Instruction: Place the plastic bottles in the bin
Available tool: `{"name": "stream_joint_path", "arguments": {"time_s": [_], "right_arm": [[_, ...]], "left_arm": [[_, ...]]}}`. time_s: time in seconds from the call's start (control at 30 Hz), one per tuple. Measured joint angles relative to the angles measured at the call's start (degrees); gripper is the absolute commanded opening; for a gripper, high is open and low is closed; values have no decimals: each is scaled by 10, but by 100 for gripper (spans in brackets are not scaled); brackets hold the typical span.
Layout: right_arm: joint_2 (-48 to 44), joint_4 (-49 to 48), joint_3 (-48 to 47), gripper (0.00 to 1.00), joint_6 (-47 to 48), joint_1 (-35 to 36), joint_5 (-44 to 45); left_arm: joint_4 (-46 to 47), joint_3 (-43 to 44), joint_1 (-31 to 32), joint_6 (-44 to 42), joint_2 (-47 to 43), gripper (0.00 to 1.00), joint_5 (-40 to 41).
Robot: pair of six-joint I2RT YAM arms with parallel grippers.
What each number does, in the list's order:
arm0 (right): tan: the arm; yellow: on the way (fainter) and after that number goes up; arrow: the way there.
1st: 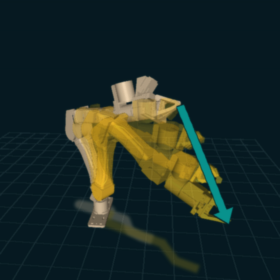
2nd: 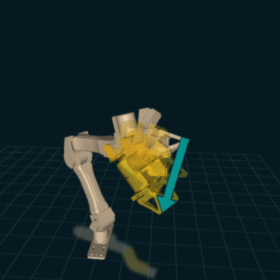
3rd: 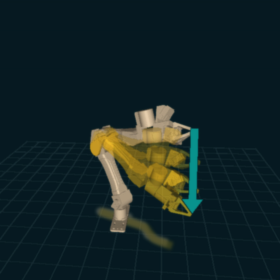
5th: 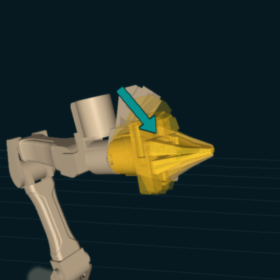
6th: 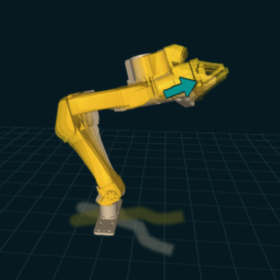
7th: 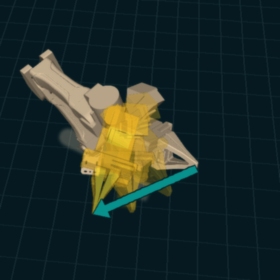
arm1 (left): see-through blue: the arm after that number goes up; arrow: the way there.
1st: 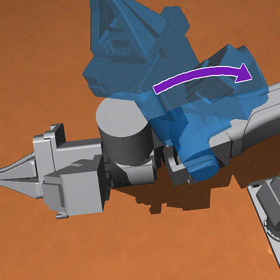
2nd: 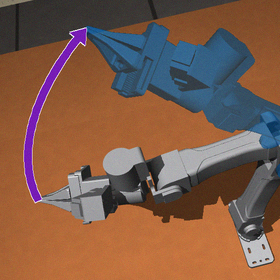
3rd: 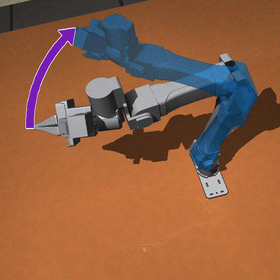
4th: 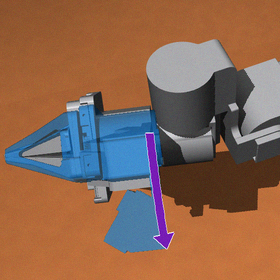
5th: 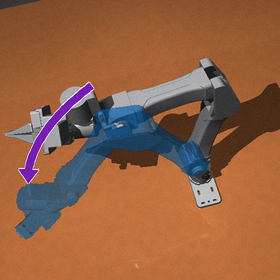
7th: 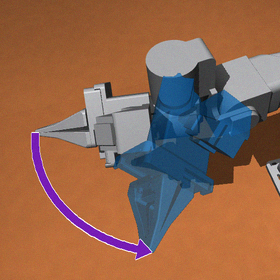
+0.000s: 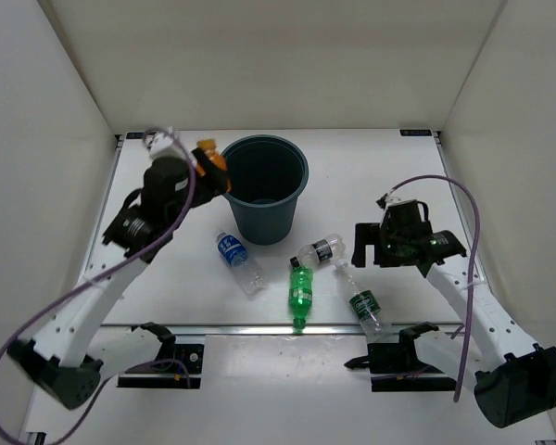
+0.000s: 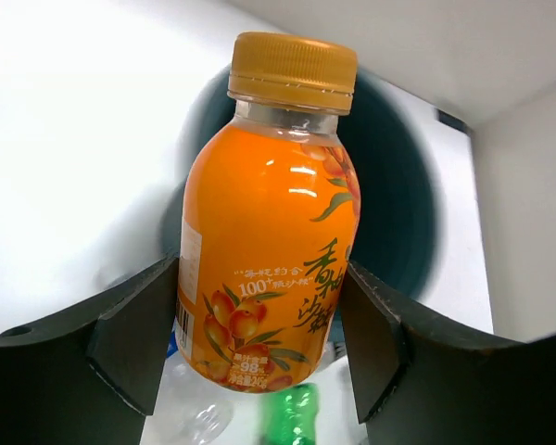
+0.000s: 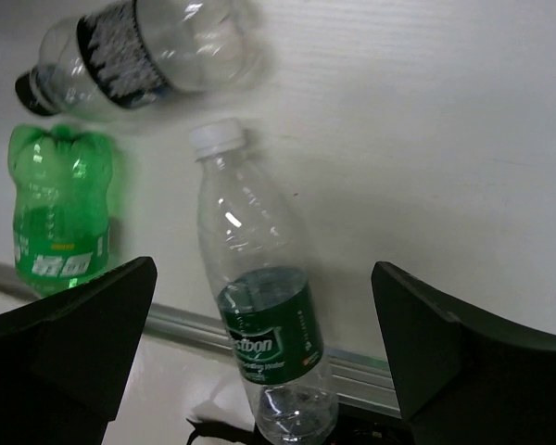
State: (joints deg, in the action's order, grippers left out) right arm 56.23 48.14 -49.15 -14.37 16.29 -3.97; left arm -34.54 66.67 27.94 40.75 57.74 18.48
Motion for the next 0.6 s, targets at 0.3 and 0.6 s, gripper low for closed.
{"name": "stream_joint_path", "arguments": {"time_s": [0.3,0.6], "right_arm": [[-28,-43,83,100,-5,106,-46],[-15,-68,97,99,-6,91,-52]], "left_arm": [[67,188,50,-115,226,62,-14],[31,282,63,-160,363,99,-20]]}}
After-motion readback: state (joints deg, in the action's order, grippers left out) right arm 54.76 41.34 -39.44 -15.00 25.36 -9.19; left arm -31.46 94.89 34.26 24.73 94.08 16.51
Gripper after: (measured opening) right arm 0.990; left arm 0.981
